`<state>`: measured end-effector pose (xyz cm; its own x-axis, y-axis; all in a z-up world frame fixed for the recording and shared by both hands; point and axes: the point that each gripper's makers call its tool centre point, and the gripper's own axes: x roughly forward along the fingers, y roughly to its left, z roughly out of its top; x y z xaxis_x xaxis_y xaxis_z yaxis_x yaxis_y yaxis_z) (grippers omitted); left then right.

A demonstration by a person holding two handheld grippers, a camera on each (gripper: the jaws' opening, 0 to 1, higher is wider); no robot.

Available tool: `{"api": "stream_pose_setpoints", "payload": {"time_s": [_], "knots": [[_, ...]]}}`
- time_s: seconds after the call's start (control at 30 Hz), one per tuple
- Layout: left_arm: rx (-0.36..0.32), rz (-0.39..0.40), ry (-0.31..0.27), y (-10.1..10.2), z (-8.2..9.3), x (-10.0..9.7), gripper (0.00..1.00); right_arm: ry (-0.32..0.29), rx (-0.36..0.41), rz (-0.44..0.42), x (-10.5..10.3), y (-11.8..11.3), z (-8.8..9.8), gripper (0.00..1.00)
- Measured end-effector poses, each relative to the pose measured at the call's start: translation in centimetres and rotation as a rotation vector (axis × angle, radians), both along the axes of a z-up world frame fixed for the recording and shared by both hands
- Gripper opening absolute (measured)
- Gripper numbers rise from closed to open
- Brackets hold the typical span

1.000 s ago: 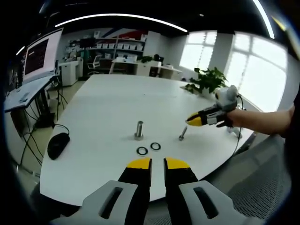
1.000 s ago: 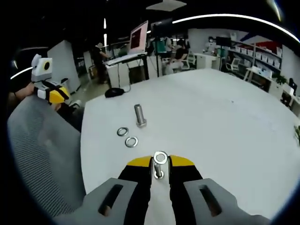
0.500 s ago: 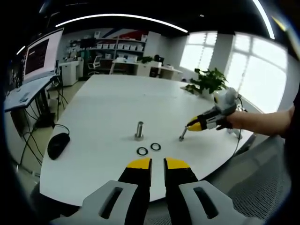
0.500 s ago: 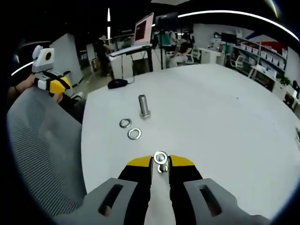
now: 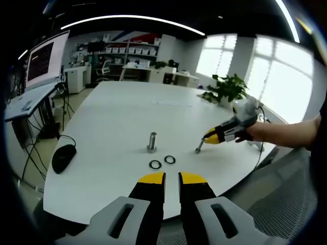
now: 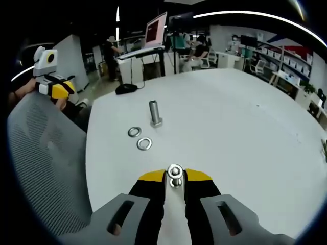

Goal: Place the washer onto the threaded stud by aligning its center hole with the stud, sliding it down to the base, and recovering from edge contact or off-axis alignment until the washer reaches the visible bottom stop.

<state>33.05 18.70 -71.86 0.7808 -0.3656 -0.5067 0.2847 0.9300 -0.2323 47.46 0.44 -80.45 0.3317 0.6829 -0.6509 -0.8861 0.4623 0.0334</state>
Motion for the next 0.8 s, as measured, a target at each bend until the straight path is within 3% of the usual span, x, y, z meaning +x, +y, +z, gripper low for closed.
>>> {"api": "stream_pose_setpoints", "payload": {"time_s": [0.4, 0.8], "knots": [[0.000, 0.004, 0.001, 0.1, 0.0, 0.0, 0.07, -0.017, -0.020, 0.003, 0.1, 0.2, -0.7, 0.16], [0.000, 0.006, 0.002, 0.1, -0.1, 0.0, 0.07, -0.027, 0.029, -0.016, 0.5, 0.2, 0.7, 0.17]]}}
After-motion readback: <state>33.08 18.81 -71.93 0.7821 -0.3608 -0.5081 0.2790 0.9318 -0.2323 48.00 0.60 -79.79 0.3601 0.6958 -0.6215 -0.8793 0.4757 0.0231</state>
